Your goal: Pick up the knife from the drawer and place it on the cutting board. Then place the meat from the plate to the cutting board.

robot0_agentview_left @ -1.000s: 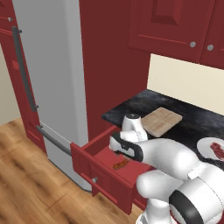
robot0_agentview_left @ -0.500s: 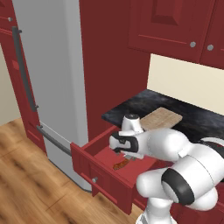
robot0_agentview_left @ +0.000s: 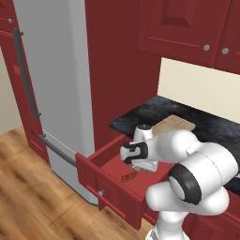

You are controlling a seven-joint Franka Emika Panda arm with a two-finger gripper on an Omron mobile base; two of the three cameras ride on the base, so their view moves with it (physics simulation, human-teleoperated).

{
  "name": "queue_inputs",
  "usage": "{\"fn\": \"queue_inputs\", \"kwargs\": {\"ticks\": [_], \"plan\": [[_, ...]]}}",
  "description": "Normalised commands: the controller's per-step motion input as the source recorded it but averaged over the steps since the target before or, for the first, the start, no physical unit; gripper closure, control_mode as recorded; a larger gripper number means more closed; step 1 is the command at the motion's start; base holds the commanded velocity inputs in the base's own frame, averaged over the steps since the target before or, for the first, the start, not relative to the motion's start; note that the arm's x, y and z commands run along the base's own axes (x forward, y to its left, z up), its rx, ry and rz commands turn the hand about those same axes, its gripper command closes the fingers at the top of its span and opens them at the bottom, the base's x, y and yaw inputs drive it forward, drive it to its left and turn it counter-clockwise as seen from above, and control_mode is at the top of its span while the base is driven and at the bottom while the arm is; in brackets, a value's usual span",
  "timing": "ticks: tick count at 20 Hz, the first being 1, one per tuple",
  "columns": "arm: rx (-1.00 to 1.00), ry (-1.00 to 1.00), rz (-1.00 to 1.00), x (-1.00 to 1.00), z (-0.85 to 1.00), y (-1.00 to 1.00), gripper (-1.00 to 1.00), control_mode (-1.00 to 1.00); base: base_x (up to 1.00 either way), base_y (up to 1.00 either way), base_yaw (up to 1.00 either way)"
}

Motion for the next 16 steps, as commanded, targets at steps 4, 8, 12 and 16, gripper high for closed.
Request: {"fn": "queue_inputs", "kwargs": {"ticks": [4,8,12,16], "plan": [[0.00,0.00,0.00,0.07,-0.25,-0.17,-1.00,-1.00,0.00,0.00,0.00],[0.00,0.00,-0.01,0.16,-0.24,-0.05,-1.00,-1.00,0.00,0.00,0.00],[0.00,0.00,-0.01,0.22,-0.23,-0.07,-1.00,-1.00,0.00,0.00,0.00],[0.00,0.00,0.00,0.21,-0.17,-0.08,-1.00,-1.00,0.00,0.00,0.00]]}}
